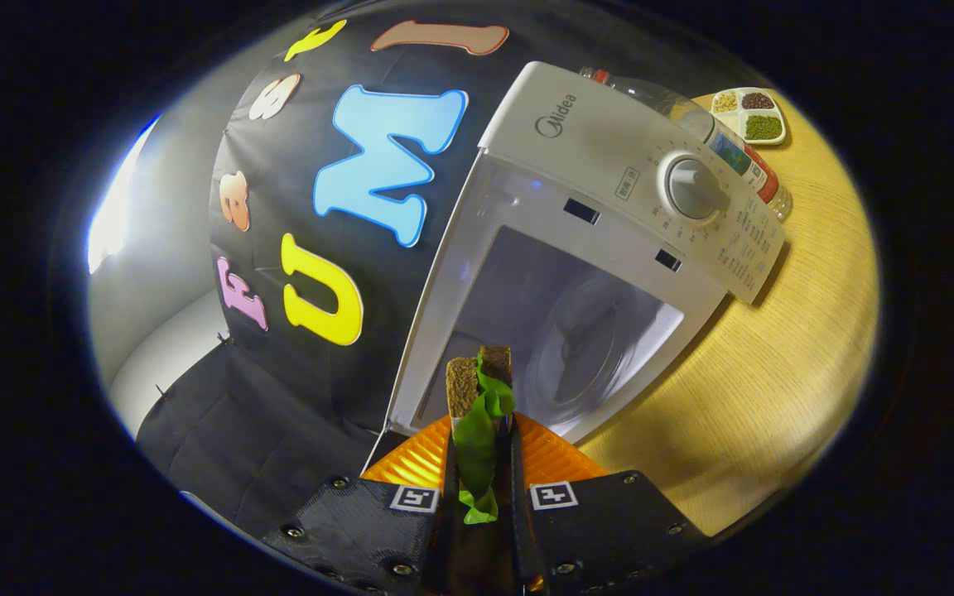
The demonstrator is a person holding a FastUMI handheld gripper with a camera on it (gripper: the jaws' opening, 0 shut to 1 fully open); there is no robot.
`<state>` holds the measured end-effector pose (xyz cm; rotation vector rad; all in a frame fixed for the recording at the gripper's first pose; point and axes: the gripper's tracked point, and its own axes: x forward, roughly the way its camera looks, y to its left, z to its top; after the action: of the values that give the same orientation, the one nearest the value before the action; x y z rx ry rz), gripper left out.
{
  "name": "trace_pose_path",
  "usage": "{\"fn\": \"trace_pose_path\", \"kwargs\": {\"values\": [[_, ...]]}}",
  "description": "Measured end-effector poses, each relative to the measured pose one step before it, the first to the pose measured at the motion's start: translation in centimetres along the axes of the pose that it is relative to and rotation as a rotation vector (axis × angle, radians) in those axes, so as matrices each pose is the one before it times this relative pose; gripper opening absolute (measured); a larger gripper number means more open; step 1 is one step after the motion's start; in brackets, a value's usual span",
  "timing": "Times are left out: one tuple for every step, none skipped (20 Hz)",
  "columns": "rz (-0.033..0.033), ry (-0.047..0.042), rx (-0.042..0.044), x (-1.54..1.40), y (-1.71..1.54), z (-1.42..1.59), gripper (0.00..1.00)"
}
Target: Open the microwave, put the food inside, and close the microwave door.
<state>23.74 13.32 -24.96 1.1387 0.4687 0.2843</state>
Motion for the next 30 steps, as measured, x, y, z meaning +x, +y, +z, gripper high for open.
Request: {"fn": "trace_pose_path", "kwargs": {"values": [[-0.01003,-0.02854,0.00656,0.808,-0.374,0.388,0.25],[-0.00828,-0.02104,0.01020,0.851,-0.399,0.266,0.26],[-0.00860,-0.01656,0.00907,0.895,-0.454,0.171,0.26],[-0.01061,-0.01546,0.00724,0.870,-0.425,0.172,0.25],[-0.01141,-0.01333,0.00909,0.835,-0.397,0.106,0.25],[-0.01332,-0.01170,0.00916,1.088,0.200,-0.567,0.28],[-0.01046,-0.01159,0.00805,0.697,-0.370,0.010,0.28],[-0.01125,-0.00877,0.00635,0.744,-0.349,-0.032,0.28],[-0.00826,-0.00565,-0.00097,0.701,-0.242,-0.177,0.28],[-0.00710,-0.00391,-0.00258,0.730,-0.349,-0.124,0.28],[-0.01190,-0.00189,0.00618,0.717,-0.366,-0.124,0.28],[-0.01130,-0.00283,0.01076,0.683,-0.321,-0.129,0.28],[-0.01476,0.00242,0.01309,0.621,-0.334,-0.212,0.28],[-0.01258,0.00143,0.00838,0.486,-0.368,-0.105,0.28],[-0.00520,0.00231,0.00455,0.316,-0.078,-0.045,0.28],[-0.01160,0.00214,-0.00496,0.269,-0.190,-0.140,0.30],[-0.00615,0.00269,-0.00798,-0.027,-0.047,0.013,0.34],[-0.00913,0.00710,-0.01071,-0.275,-0.146,-0.138,0.36],[-0.01690,0.01455,-0.00977,0.311,-0.311,-0.438,0.37],[-0.00349,0.02479,-0.00481,-0.461,-0.255,-0.108,0.41],[0.01285,0.02608,0.00194,-0.277,-0.010,-0.206,0.47],[0.01894,0.01623,0.00670,-0.587,0.332,0.083,0.79],[-0.02249,0.01444,-0.00883,-0.197,-0.320,-0.072,0.88],[-0.01440,0.01514,-0.01817,-0.270,-0.308,-0.396,0.97],[-0.01941,0.02193,-0.02010,-0.460,-0.389,-0.372,0.97],[-0.01403,0.02247,-0.01786,-0.504,-0.462,-0.308,0.97],[-0.00875,0.01472,-0.01154,-0.509,-0.384,-0.306,0.97],[0.00292,0.00412,0.00038,-0.653,-0.022,-0.002,0.97],[-0.00380,-0.00217,0.00052,-0.555,-0.084,0.032,0.97],[-0.00726,0.00242,-0.00730,-0.728,-0.201,-0.170,0.97]]}}
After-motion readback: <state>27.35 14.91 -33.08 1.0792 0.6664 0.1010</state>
